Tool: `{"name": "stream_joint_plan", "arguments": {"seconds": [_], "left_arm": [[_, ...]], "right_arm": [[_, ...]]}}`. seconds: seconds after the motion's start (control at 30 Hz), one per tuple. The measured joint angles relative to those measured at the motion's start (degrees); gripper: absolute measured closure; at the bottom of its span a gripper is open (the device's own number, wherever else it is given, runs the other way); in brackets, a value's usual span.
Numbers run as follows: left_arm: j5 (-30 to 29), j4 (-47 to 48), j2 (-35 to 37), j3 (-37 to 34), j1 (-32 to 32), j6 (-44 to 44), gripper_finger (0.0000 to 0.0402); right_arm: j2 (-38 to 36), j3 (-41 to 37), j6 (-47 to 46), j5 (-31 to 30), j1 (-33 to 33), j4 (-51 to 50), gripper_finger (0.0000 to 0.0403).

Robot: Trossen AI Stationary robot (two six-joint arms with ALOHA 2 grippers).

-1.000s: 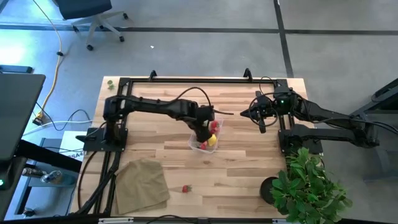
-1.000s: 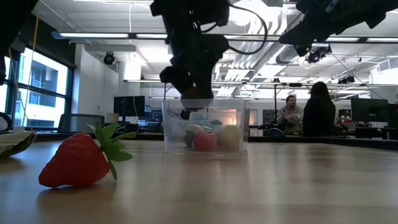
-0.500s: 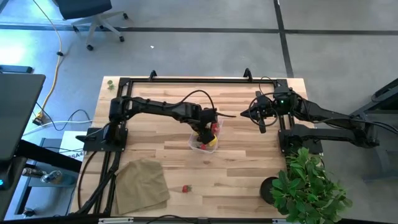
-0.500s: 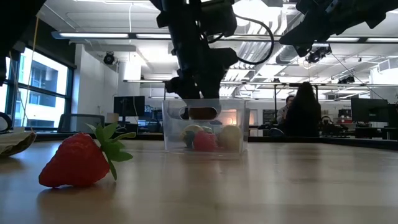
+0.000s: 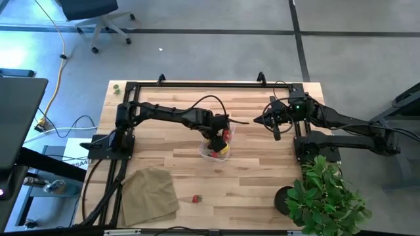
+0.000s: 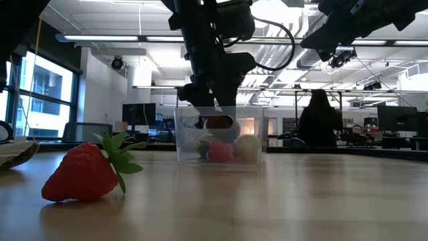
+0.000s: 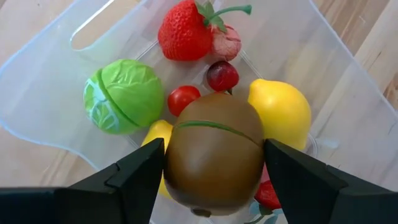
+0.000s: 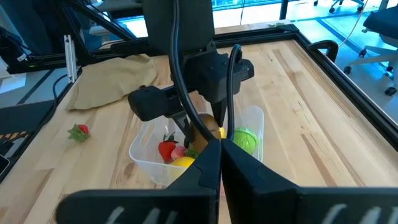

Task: Pick and placing Produce into tupperware
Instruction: Put the kiwi into the transparent bin, then put the strawberry into the transparent bin

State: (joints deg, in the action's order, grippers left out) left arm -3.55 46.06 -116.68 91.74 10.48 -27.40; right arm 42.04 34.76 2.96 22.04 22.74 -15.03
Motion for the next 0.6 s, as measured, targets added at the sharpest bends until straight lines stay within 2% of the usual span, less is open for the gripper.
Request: {"name": "stream_joint_plan", "arguments": {"seconds": [0.3,0.6], "left_arm": [[0.0,0.5,0.0,0.3,0.0,0.0,0.0136],[-1.3,10.7,0.1,9.3,0.0,0.6,0.0135]], "right_arm": [[0.0,0.0,0.0,0.0,0.0,0.0,0.0398],[0.0,0.0,0.0,0.0,0.0,0.0,0.0398]]}}
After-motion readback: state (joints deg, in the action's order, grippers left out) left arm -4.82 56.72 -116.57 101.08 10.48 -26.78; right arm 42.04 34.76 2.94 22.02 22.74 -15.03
